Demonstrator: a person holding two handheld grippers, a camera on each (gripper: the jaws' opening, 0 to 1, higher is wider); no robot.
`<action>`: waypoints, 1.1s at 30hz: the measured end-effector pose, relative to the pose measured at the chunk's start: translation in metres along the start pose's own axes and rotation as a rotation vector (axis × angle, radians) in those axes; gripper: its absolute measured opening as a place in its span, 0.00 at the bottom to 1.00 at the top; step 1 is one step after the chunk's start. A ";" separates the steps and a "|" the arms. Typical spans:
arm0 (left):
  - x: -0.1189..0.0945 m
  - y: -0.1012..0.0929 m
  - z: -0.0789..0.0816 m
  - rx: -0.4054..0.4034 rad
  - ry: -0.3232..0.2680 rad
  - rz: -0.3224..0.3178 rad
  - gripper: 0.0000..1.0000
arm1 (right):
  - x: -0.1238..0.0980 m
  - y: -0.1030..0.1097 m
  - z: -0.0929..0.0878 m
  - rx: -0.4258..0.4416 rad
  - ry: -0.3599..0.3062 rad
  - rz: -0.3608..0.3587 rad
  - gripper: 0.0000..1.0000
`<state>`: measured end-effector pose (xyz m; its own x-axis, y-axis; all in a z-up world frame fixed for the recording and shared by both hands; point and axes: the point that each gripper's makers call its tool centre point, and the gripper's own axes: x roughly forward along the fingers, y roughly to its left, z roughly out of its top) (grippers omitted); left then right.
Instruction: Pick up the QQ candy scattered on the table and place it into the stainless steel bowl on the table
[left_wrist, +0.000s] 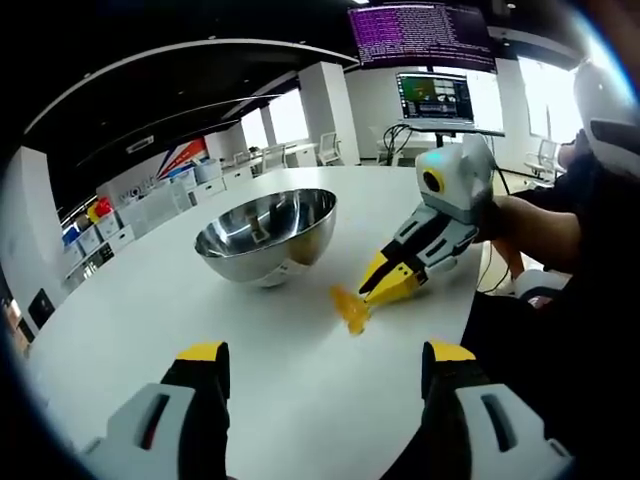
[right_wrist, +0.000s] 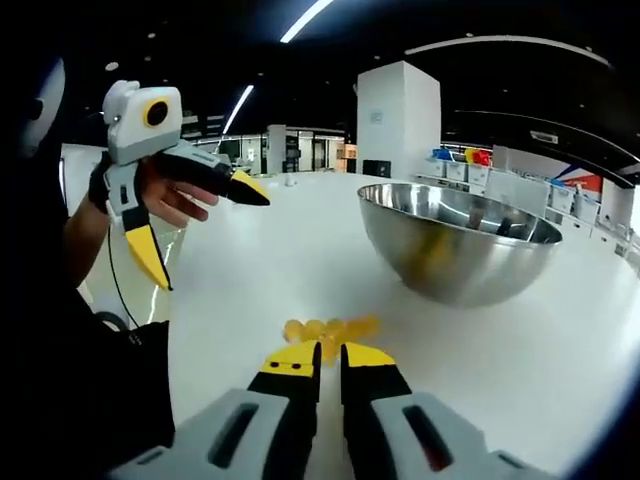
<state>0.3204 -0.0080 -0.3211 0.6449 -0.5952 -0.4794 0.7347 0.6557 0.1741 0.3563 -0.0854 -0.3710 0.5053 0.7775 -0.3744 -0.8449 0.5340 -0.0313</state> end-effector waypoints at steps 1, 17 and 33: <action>0.000 0.000 0.000 0.000 0.000 0.000 0.78 | 0.001 0.001 0.000 -0.001 0.003 0.006 0.07; 0.001 0.000 -0.001 -0.007 0.000 0.003 0.78 | 0.004 0.001 -0.003 0.029 -0.003 0.007 0.08; 0.002 -0.002 -0.003 -0.005 0.005 -0.001 0.78 | 0.005 -0.001 -0.003 0.025 -0.010 -0.005 0.05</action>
<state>0.3196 -0.0089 -0.3243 0.6427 -0.5938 -0.4840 0.7344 0.6574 0.1687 0.3589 -0.0825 -0.3760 0.5112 0.7780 -0.3652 -0.8378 0.5459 -0.0096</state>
